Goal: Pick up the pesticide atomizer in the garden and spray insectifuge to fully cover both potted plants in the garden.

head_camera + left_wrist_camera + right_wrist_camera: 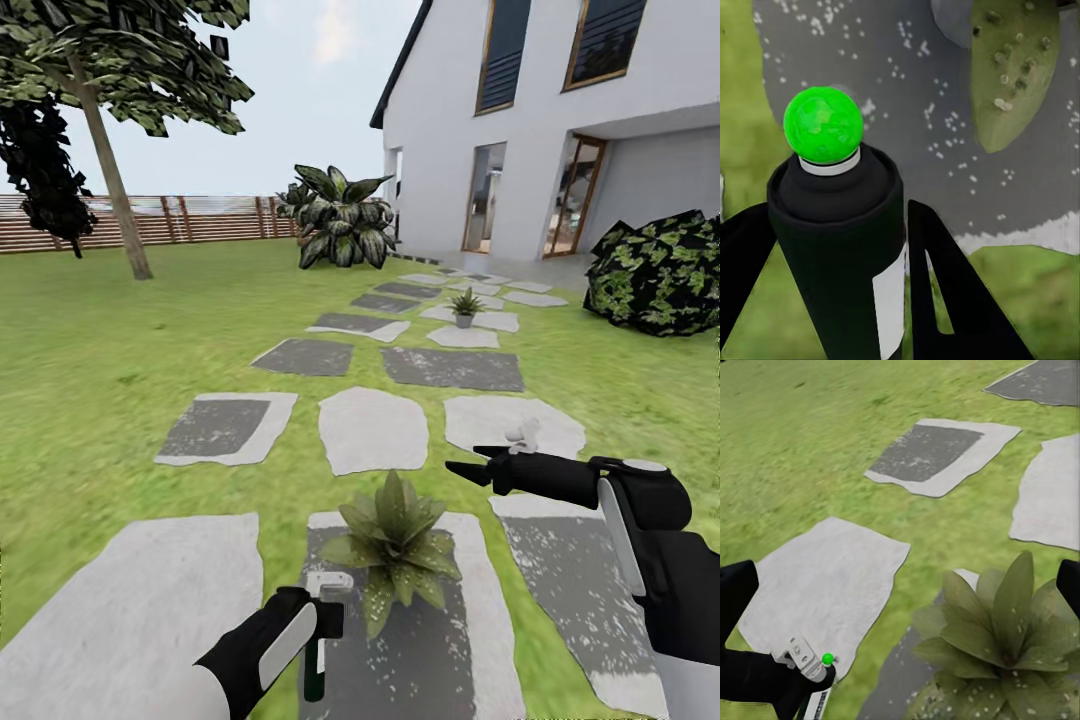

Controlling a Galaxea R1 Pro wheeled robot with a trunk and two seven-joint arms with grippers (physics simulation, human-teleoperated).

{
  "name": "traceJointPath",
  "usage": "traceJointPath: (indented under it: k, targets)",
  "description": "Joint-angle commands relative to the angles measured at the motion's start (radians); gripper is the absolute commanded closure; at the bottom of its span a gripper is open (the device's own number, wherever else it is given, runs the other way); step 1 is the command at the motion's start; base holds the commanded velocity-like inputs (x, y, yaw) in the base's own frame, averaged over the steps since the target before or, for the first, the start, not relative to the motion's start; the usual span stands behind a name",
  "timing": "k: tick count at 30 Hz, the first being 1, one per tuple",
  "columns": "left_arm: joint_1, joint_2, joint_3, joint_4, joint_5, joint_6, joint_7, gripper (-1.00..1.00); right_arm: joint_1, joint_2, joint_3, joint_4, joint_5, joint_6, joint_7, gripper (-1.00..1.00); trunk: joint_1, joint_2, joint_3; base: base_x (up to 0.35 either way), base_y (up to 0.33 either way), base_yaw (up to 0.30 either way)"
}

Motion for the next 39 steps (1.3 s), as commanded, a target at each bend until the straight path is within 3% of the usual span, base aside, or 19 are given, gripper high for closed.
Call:
traceJointPath:
  k: [1, 6, 9, 11, 12, 19, 29, 33, 39]
  targets:
    - [-0.001, 0.001, -0.005, -0.002, 0.01, 0.001, 0.009, 1.0, -0.001, 0.0, -0.001, -0.001, -0.001, 0.008, 0.003, -1.0, 0.0, 0.0, -0.001, 0.0, 0.286, -0.042]
    - [-0.011, -0.002, -0.004, -0.002, 0.013, 0.014, -0.01, 1.0, -0.002, -0.001, -0.001, -0.001, -0.002, 0.008, 0.004, -1.0, 0.0, 0.0, -0.001, 0.107, 0.283, -0.009]
    - [-0.054, 0.006, -0.005, -0.002, 0.01, 0.03, -0.102, 1.0, -0.003, -0.003, -0.002, -0.001, -0.003, 0.008, 0.005, -1.0, 0.0, 0.0, -0.001, 0.178, 0.219, -0.001]
    - [-0.065, -0.018, -0.019, -0.005, -0.089, 0.085, -0.13, 1.0, -0.009, -0.008, -0.09, -0.001, -0.002, 0.015, 0.15, -1.0, 0.0, 0.0, -0.001, 0.026, 0.028, 0.0]
    - [-0.066, -0.019, -0.022, -0.005, -0.111, 0.097, -0.164, 1.0, -0.01, -0.004, -0.112, -0.001, 0.005, 0.017, 0.171, -1.0, 0.0, 0.0, -0.001, 0.005, 0.005, -0.045]
    - [-0.067, -0.023, -0.084, -0.017, -0.126, 0.031, -0.293, 1.0, -0.015, -0.003, -0.123, -0.001, 0.003, 0.017, 0.173, -1.0, 0.0, 0.0, -0.001, 0.001, 0.001, -0.091]
    - [-0.067, -0.027, -0.077, -0.019, -0.122, 0.024, -0.3, 1.0, -0.016, -0.003, -0.124, -0.001, -0.001, 0.015, 0.183, -1.0, 0.0, 0.0, -0.001, 0.0, 0.0, -0.074]
    - [-0.067, -0.027, -0.074, -0.014, -0.117, 0.024, -0.262, 1.0, -0.015, -0.001, -0.124, -0.001, -0.001, 0.016, 0.182, -1.0, 0.0, 0.0, -0.001, 0.0, 0.0, -0.008]
    - [-0.067, -0.029, -0.029, -0.012, -0.112, 0.03, -0.211, 1.0, -0.013, -0.001, -0.124, -0.001, -0.001, 0.016, 0.183, -1.0, 0.0, 0.0, -0.001, 0.0, 0.0, -0.001]
